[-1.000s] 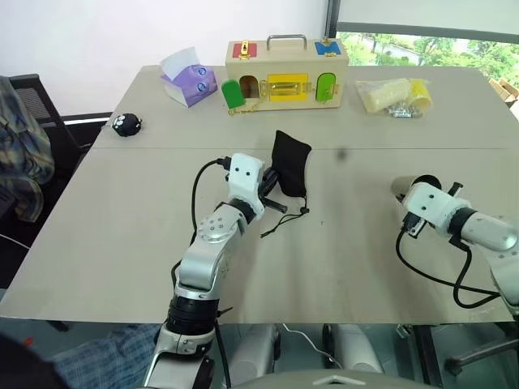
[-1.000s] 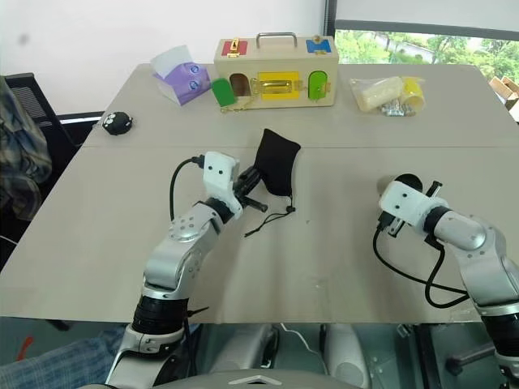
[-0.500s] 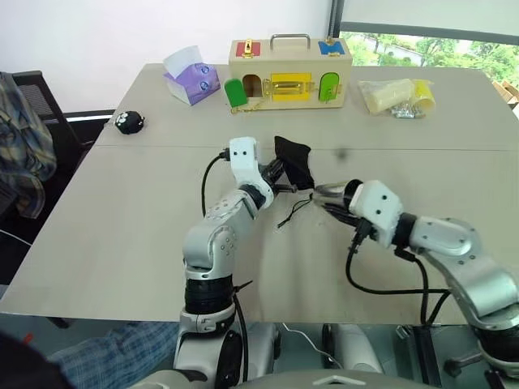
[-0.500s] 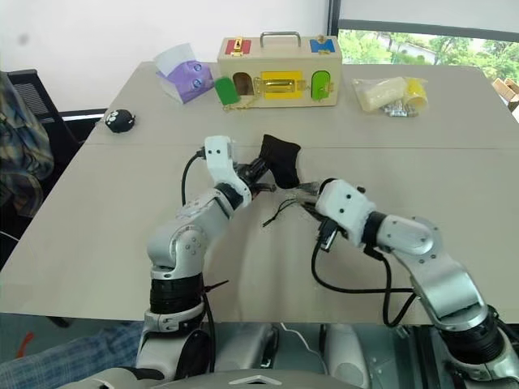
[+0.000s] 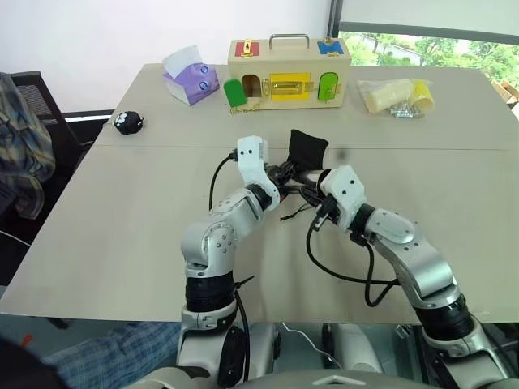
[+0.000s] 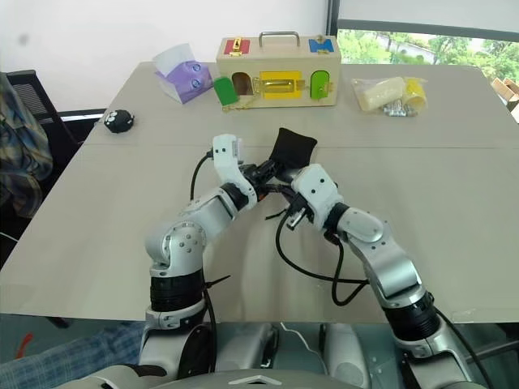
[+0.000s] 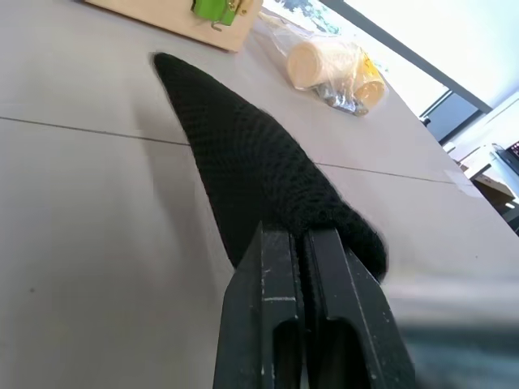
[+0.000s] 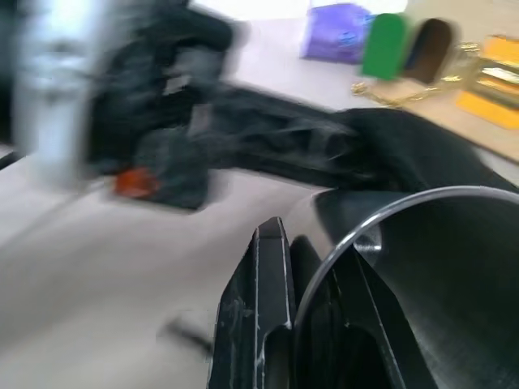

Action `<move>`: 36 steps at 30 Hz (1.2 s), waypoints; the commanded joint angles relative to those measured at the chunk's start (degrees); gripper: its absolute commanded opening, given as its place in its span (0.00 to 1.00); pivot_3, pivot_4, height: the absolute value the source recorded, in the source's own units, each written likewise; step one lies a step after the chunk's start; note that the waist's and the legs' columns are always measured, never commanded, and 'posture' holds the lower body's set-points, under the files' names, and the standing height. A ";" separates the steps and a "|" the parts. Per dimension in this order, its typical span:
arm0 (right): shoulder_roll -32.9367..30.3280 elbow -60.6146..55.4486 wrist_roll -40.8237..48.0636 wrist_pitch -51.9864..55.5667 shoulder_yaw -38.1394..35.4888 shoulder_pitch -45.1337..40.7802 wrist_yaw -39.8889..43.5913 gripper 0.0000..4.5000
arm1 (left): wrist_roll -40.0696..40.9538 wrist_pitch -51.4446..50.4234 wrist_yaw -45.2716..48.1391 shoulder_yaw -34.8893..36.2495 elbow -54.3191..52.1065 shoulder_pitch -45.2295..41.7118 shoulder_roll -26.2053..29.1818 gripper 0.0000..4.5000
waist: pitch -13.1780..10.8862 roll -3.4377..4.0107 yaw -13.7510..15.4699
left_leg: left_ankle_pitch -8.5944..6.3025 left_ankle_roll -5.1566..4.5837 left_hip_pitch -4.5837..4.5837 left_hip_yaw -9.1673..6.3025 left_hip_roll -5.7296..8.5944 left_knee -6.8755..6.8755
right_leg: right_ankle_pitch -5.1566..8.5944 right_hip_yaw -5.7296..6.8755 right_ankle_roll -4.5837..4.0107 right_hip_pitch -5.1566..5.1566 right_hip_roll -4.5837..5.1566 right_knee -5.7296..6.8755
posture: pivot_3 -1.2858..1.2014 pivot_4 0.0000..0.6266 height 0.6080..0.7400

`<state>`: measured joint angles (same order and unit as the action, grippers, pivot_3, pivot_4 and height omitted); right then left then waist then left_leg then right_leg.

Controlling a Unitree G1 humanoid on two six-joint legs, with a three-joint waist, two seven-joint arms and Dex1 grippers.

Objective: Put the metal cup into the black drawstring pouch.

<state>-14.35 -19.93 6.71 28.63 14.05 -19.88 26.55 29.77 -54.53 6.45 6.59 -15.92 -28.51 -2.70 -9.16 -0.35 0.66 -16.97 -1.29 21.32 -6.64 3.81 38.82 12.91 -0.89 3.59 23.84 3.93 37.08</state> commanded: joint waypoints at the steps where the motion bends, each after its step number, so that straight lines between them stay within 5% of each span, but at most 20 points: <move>1: 1.21 -0.25 -1.44 -3.50 -2.22 -1.92 -3.08 0.01 | 2.99 -0.83 1.32 -1.07 -3.48 0.28 -0.29 0.00 | 0.00 0.00 0.01 | 0.00 0.00 0.01 0.00 0.00 0.00 | 0.00 0.00 0.00 0.02 0.00 0.01 | 0.52 0.24 0.77; 11: 5.49 3.54 -0.20 -7.51 -4.57 -2.38 -4.95 0.01 | 5.71 -2.90 1.33 -1.32 -4.43 0.19 -0.03 0.00 | 0.00 0.01 -0.69 | 0.02 0.04 0.01 0.08 -0.01 0.00 | 0.00 -0.10 0.00 0.17 -0.03 0.25 | 0.52 0.24 0.77; 21: -5.70 18.06 -20.82 -20.80 8.93 -8.88 -2.50 0.01 | 11.62 -4.92 2.69 -0.51 -5.69 -0.49 -0.02 0.00 | -0.01 0.02 -1.66 | 0.08 0.13 0.00 0.24 -0.01 0.03 | 0.01 -0.26 -0.01 0.33 -0.07 0.53 | 0.52 0.24 0.77; 30: -8.74 24.79 -29.25 -25.55 11.91 -14.66 0.38 0.01 | 12.98 -5.28 2.49 -0.87 -5.32 -0.59 0.13 0.00 | -0.04 -0.04 -1.45 | 0.11 0.19 0.01 0.36 -0.03 0.04 | 0.01 -0.40 -0.01 0.42 -0.10 0.62 | 0.52 0.24 0.77; 33: -8.72 22.78 -28.21 -24.42 10.66 -13.72 2.42 0.19 | 13.16 -4.80 1.75 -0.30 -5.23 -0.46 -0.44 0.00 | -0.04 -0.04 -1.42 | 0.11 0.19 0.01 0.33 -0.04 0.04 | 0.01 -0.39 -0.01 0.42 -0.10 0.62 | 0.52 0.24 0.77; 36: -9.54 19.71 -27.36 -24.46 8.84 -12.48 3.32 0.48 | 14.06 -4.70 0.04 1.11 -4.81 -0.46 -1.53 0.00 | -0.04 -0.04 -1.37 | 0.11 0.19 0.02 0.33 -0.03 0.05 | 0.01 -0.39 -0.01 0.42 -0.08 0.61 | 0.52 0.24 0.77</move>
<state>-23.42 3.27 -21.63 4.24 25.04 -32.53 29.10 41.74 -59.95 6.98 7.06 -18.18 -27.89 -3.42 -9.20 -0.39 -0.72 -16.86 -1.11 21.34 -6.31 3.78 38.86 12.92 -1.27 3.57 24.26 3.85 37.69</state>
